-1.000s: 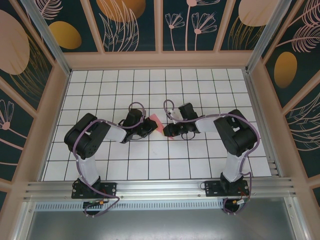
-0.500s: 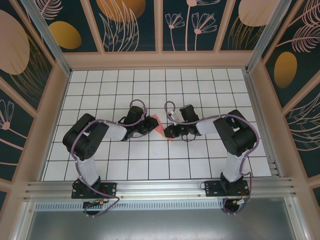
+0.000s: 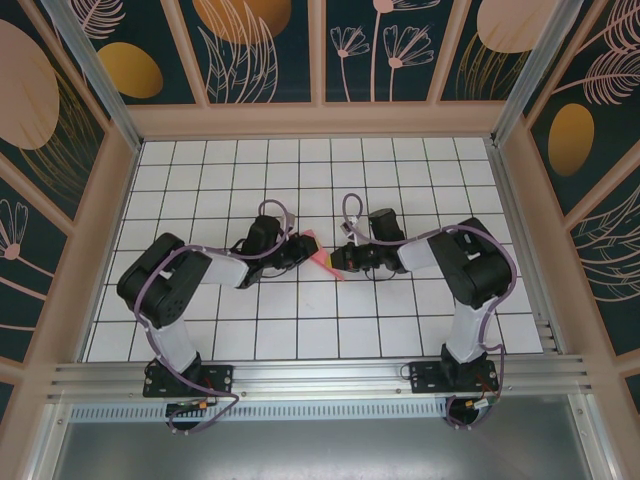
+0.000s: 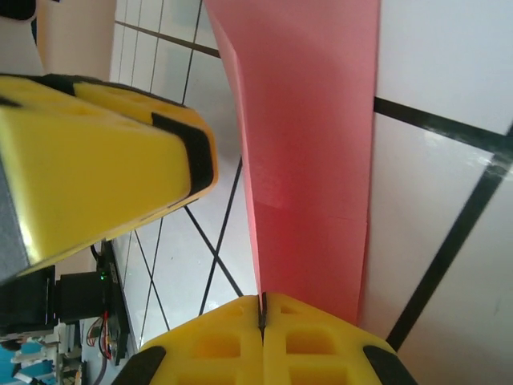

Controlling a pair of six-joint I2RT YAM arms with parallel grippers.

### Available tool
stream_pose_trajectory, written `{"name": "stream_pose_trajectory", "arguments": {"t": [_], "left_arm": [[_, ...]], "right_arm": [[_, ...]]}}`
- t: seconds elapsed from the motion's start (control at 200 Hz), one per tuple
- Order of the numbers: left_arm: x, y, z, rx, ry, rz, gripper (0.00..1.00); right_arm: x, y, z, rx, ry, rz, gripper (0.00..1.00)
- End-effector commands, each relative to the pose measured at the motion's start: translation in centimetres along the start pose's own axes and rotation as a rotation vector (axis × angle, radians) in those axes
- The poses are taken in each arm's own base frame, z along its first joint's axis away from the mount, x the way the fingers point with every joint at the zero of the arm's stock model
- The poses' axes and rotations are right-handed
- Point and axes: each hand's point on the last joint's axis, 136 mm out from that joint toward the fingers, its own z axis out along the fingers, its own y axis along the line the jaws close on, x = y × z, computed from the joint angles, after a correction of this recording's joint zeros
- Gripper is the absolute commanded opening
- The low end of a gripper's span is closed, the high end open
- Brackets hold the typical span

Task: Fold a paper plane with a square sheet of paper (pick it up from the middle)
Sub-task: Fold the wing for the fifth time at the center of the table.

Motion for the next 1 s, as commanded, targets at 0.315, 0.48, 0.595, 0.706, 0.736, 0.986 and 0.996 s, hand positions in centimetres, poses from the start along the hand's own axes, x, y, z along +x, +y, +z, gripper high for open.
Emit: {"name": "stream_pose_trajectory", "arguments": {"t": [0.315, 0.48, 0.595, 0.706, 0.736, 0.986, 0.996], "left_arm": [[1.5, 1.0, 1.2, 0.004, 0.041, 0.003, 0.17], [1.7, 1.7, 1.4, -0.018, 0.047, -0.009, 0.16], [1.8, 2.4, 1.6, -0.045, 0.050, -0.018, 0.16], [1.9, 3.1, 1.8, -0.081, 0.057, -0.028, 0.15], [1.9, 3.4, 1.8, -0.091, 0.057, -0.030, 0.14], [2.0, 5.0, 1.8, -0.174, 0.056, -0.054, 0.12], [2.0, 5.1, 1.8, -0.178, 0.055, -0.054, 0.12]], "right_arm": [[0.7, -2.2, 0.5, 0.033, 0.028, 0.133, 0.00], [1.1, -2.7, 0.6, 0.052, 0.044, 0.135, 0.00], [1.4, -3.0, 0.7, 0.070, 0.058, 0.135, 0.00], [1.5, -3.2, 0.7, 0.079, 0.065, 0.136, 0.00], [1.4, -3.2, 0.6, 0.079, 0.063, 0.135, 0.00], [0.7, -2.4, 0.5, 0.078, 0.067, 0.118, 0.01], [0.6, -2.4, 0.4, 0.078, 0.067, 0.119, 0.01]]}}
